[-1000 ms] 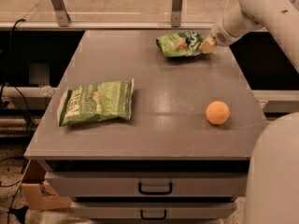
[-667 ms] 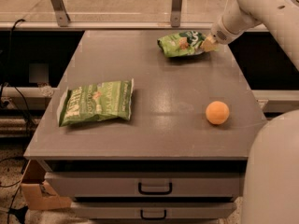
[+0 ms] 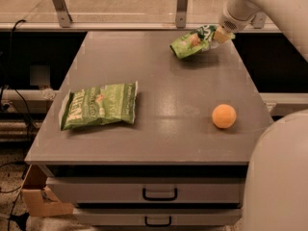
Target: Move green rice chip bag near orange
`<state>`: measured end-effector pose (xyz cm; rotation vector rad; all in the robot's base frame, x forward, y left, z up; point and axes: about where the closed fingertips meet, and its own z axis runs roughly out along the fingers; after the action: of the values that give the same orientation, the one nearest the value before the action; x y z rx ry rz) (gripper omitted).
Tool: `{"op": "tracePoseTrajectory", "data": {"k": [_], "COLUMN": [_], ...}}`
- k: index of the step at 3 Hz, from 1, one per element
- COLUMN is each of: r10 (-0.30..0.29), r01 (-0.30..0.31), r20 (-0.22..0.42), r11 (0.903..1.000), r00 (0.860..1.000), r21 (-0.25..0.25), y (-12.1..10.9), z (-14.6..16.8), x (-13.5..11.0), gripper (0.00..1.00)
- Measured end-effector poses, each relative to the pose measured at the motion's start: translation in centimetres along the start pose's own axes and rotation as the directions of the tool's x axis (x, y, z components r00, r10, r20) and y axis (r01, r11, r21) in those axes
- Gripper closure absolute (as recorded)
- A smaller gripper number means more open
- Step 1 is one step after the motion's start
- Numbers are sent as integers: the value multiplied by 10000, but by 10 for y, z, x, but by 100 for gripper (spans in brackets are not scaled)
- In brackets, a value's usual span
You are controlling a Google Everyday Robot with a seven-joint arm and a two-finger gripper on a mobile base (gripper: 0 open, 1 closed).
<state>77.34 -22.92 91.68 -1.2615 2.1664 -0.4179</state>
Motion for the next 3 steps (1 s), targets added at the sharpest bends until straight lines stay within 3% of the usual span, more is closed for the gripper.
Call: {"op": "tracePoseTrajectory", "data": {"k": [1, 3], "r10": [-137, 540], "r01": [155, -374], "r20": [-413, -1194], "r11": [9989, 9898], "r00": [9991, 9914], "r21": [447, 1372], "y": [-7, 10], "z": [-22, -72], "x": [6, 20], "gripper": [100, 100]}}
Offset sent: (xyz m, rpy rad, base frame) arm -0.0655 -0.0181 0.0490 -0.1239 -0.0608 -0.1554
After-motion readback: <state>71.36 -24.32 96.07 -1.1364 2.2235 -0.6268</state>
